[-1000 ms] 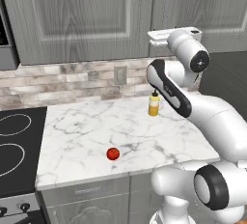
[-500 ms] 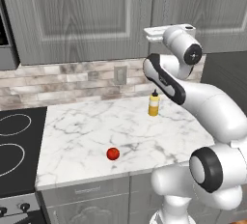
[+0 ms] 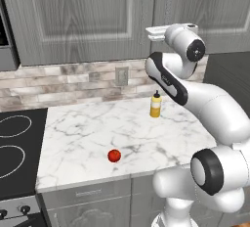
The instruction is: Pick the pan from the cabinet and place it on the stove. Then turn on the stove burner for the pan.
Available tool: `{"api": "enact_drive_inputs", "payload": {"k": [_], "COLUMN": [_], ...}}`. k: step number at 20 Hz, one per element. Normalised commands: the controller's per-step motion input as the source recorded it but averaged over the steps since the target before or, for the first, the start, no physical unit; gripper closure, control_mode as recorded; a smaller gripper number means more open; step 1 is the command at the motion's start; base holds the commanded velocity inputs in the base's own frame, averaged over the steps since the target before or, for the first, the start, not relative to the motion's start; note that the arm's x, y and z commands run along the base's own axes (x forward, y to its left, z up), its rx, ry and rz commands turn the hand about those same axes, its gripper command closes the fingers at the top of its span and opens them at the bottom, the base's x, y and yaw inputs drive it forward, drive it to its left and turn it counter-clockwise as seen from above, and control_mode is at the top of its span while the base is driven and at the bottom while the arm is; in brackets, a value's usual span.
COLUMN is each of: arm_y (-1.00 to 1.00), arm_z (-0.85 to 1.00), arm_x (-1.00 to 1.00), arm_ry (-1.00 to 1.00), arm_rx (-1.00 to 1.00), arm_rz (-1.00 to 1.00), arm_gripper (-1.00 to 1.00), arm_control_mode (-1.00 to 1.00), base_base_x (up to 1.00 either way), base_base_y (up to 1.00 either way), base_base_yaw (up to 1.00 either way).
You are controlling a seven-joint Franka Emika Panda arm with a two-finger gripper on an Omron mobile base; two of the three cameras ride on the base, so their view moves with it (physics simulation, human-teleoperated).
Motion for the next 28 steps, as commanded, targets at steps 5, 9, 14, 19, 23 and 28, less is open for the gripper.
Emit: {"api": "enact_drive_inputs", "payload": {"k": [5,9,14,19,23,28], "arm_y": [0.04,0.00,-0.08,-0.24,-0.33,-0.39], "arm_z": [-0.10,-0.03,-0.01,-0.07,-0.13,-0.14], "arm_x": [0.44,0.12,-0.09,-0.38,-0.57,-0.62], "arm_ry": [0.10,0.08,0.02,-0.01,-0.02,-0.01], "arm_rx": [0.00,0.00,0.00,0.00,0.00,0.00], "arm_rz": [0.00,0.00,0.01,0.00,0.00,0.01], "arm_gripper": [1.00,1.00,1.00,1.00,1.00,1.00], "arm_control_mode": [-1.00,-1.00,-1.00,-1.00,-1.00,-1.00], "base_base_x": [0.00,0.00,0.00,0.00,0.00,0.00], "base_base_y": [0.00,0.00,0.00,0.00,0.00,0.00], "base_base_yaw": [0.00,0.00,0.00,0.00,0.00,0.00]}}
